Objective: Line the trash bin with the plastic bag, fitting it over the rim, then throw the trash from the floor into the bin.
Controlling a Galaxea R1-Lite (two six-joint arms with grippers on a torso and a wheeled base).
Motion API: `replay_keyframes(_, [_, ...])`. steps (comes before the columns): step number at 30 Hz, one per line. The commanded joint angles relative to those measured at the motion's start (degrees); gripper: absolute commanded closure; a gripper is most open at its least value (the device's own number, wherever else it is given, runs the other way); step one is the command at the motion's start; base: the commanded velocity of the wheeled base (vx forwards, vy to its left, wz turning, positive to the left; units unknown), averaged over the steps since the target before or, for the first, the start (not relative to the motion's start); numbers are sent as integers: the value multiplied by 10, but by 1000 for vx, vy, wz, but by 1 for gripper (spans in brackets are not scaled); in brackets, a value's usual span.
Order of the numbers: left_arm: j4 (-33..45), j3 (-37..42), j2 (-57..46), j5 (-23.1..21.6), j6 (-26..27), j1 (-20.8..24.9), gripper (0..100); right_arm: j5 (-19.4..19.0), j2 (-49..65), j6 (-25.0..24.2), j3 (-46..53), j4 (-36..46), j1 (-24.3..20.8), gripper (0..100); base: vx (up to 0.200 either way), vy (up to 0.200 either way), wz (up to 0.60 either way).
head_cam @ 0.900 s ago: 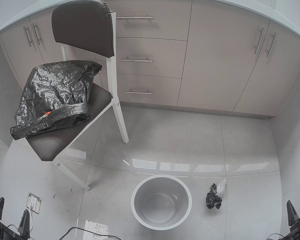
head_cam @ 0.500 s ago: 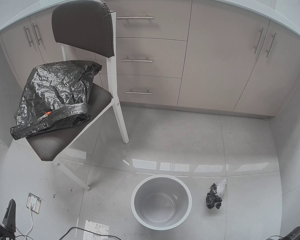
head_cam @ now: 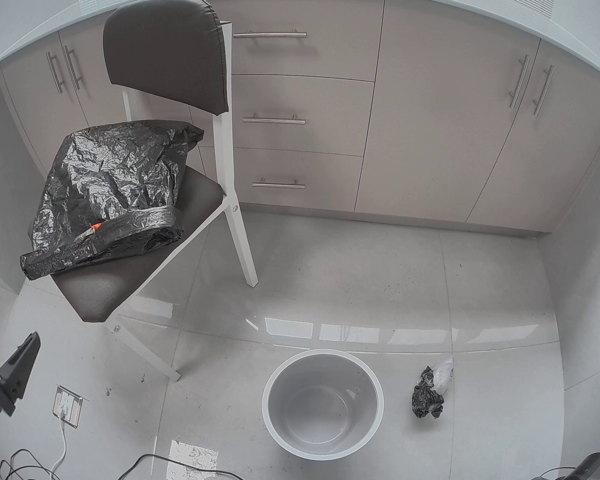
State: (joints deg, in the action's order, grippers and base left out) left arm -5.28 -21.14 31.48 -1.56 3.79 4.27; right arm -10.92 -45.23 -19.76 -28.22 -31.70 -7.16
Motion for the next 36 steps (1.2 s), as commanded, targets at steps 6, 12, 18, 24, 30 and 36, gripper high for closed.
replay_keyframes(6, [-141, -64, 332, 45, 263, 66, 0, 22, -181, -59, 45, -140, -59, 0, 0, 0, 0])
replay_keyframes(12, [-243, -104, 460, 50, 344, 71, 0, 20, -178, -61, 47, -135, -59, 0, 0, 0, 0])
replay_keyframes(18, [-352, -140, 568, 78, 344, 70, 0, 18, -191, -70, 50, -135, -59, 0, 0, 0, 0])
replay_keyframes(24, [-438, -167, 658, 77, 348, 59, 0, 18, -211, -71, 54, -137, -55, 0, 0, 0, 0])
replay_keyframes(30, [-443, -189, 694, 77, 397, 55, 0, 19, -234, -71, 60, -143, -59, 0, 0, 0, 0])
replay_keyframes(36, [-445, -240, 722, 78, 434, 54, 0, 19, -232, -71, 61, -143, -54, 0, 0, 0, 0])
